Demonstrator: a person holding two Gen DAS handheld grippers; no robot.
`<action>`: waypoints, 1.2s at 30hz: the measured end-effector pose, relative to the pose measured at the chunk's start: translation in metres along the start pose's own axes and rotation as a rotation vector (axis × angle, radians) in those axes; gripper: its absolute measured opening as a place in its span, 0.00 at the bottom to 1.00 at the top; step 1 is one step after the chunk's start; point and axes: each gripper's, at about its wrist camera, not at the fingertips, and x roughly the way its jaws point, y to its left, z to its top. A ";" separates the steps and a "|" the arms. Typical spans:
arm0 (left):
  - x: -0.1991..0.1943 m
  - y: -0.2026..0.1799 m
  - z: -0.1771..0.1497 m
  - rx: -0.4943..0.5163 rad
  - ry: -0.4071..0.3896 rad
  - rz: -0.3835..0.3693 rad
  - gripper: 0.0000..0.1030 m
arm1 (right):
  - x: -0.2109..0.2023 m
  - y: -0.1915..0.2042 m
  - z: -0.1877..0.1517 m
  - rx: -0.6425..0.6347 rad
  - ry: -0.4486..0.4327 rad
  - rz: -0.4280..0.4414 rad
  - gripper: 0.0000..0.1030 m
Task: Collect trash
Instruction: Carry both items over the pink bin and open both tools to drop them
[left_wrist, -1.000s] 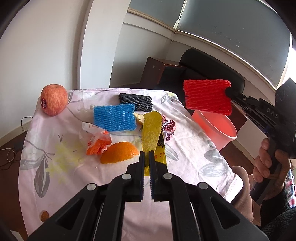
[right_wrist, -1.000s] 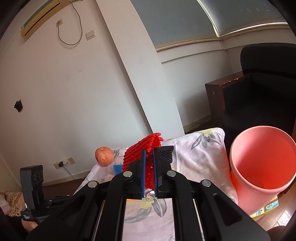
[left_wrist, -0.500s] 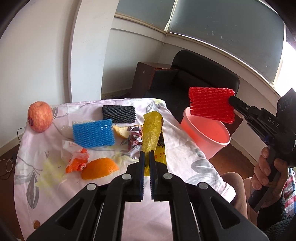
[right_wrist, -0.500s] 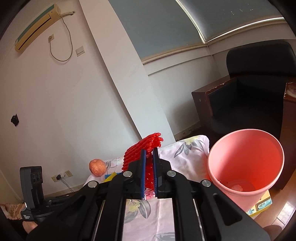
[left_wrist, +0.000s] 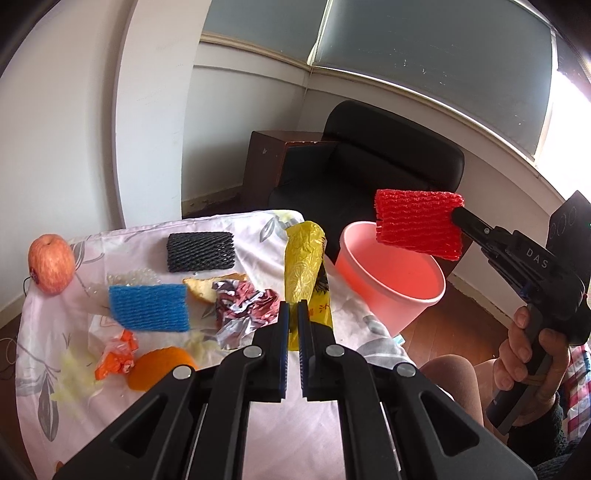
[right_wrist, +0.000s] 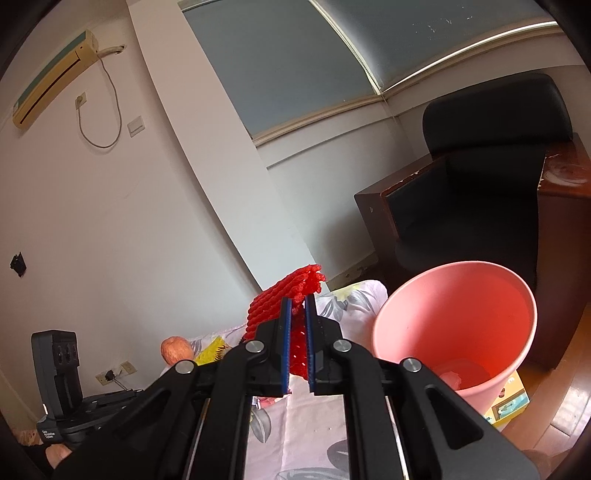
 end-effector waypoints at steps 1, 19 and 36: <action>0.002 -0.002 0.002 0.003 0.000 -0.005 0.04 | -0.001 -0.004 0.001 0.005 -0.004 -0.007 0.07; 0.081 -0.079 0.037 0.085 0.029 -0.116 0.04 | -0.007 -0.088 0.008 0.088 -0.041 -0.207 0.07; 0.181 -0.109 0.041 0.098 0.165 -0.079 0.04 | 0.013 -0.120 -0.010 0.040 0.023 -0.396 0.07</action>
